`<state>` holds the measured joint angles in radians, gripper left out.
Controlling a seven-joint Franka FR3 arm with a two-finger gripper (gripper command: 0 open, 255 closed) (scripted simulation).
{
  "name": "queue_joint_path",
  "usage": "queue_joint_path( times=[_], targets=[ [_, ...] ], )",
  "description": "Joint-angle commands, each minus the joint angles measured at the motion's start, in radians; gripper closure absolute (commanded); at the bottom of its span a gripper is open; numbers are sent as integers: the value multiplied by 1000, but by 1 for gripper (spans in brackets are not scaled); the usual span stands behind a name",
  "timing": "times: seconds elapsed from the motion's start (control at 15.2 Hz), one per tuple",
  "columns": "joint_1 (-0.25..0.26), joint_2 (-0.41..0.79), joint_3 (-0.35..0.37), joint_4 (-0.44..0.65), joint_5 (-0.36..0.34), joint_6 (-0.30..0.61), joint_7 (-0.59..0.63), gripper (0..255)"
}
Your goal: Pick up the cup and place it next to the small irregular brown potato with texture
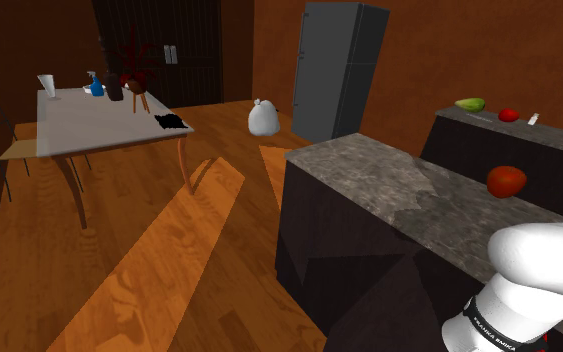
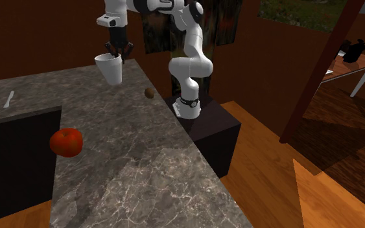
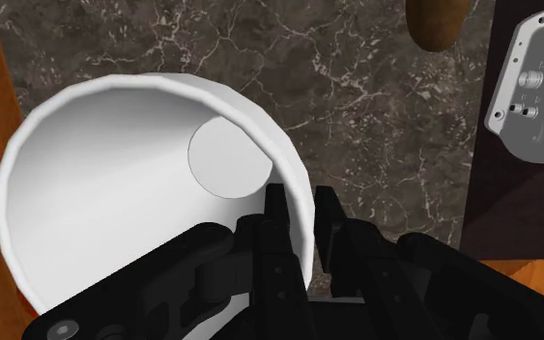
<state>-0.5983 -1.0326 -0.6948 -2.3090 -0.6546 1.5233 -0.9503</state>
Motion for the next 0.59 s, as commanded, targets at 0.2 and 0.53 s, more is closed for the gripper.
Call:
queue_joint_path(
  times=[0.2, 0.53],
  targets=[
    [-40, -39, -73, 53, -69, -37, -122, 255],
    [-60, -65, -121, 21, -113, -9, -151, 255]
  ],
)
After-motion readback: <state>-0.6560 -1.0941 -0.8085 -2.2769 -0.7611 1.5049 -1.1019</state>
